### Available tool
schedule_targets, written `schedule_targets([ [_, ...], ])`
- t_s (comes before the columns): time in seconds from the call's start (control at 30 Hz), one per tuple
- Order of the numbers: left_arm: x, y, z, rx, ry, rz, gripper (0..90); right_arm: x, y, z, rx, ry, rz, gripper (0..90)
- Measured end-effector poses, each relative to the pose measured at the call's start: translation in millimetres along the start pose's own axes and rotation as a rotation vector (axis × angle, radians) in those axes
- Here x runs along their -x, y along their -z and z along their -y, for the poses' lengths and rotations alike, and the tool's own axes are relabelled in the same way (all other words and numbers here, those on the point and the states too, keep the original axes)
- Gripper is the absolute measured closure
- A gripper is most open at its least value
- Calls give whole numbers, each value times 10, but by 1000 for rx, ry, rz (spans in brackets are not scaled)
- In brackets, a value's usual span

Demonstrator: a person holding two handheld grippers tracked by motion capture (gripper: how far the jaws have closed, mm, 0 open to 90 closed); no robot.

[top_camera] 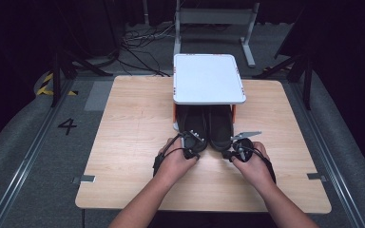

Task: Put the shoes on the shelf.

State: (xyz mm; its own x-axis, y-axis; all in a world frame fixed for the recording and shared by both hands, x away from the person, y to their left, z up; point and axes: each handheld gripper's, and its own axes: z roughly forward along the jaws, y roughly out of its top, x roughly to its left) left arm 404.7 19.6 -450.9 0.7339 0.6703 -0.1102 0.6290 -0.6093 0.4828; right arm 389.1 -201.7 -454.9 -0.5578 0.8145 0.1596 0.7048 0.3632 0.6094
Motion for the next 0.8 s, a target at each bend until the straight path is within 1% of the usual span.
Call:
schedule_targets([
  [0.03, -22, 6, -10, -1, 4, -22, 853, 7, -7, -10, 5, 1, 1, 900],
  [0.07, -22, 6, -10, -1, 4, -22, 852, 7, -7, -10, 5, 1, 1, 900],
  [0.1, -52, 9, -21, 9, 15, -23, 852, 17, -14, -32, 9, -5, 4, 900],
  [0.13, -97, 3, -49, 12, 36, -27, 860, 38, -31, -84, 21, -9, 0, 900],
  [0.2, -135, -16, -81, 15, 41, -18, 867, 42, -53, -135, 20, -19, -19, 900],
  [0.23, -138, -28, -95, 9, 46, -29, 867, 38, -69, -159, 17, -20, -23, 900],
  [0.27, -138, -28, -95, 9, 46, -29, 869, 38, -69, -159, 17, -20, -23, 900],
  [0.3, -150, -35, -106, 3, 42, -42, 869, 31, -85, -183, 9, -14, -17, 900],
  [0.33, -160, -33, -110, 2, 53, -46, 870, 23, -99, -209, 3, -7, -7, 900],
  [0.37, -208, -25, -115, 13, 64, -46, 870, 19, -108, -228, -2, -9, -8, 900],
  [0.4, -208, -25, -115, 13, 64, -46, 877, 19, -108, -228, -2, -9, -8, 900],
  [0.43, -224, -25, -117, 18, 68, -49, 877, 26, -126, -258, -2, -13, -18, 900],
  [0.5, -253, -26, -132, 18, 84, -49, 878, 27, -145, -279, 2, -14, -19, 900],
  [0.53, -272, -29, -144, 20, 82, -58, 879, 28, -156, -291, 5, -14, -19, 900],
  [0.6, -306, -46, -173, 35, 89, -66, 881, 40, -183, -322, 10, -8, -7, 900],
  [0.63, -334, -57, -200, 49, 81, -78, 876, 52, -198, -343, 15, -8, 1, 900],
  [0.67, -342, -58, -219, 53, 88, -88, 867, 71, -218, -372, 23, -10, 13, 900],
  [0.7, -364, -58, -247, 56, 90, -88, 863, 89, -230, -391, 26, -11, 26, 900],
  [0.73, -388, -60, -272, 60, 96, -78, 867, 118, -246, -417, 24, -22, 28, 900],
  [0.77, -402, -63, -298, 61, 96, -75, 866, 152, -264, -440, 22, -39, 12, 900],
  [0.8, -407, -68, -321, 65, 94, -74, 869, 180, -281, -460, 20, -52, 10, 900],
])
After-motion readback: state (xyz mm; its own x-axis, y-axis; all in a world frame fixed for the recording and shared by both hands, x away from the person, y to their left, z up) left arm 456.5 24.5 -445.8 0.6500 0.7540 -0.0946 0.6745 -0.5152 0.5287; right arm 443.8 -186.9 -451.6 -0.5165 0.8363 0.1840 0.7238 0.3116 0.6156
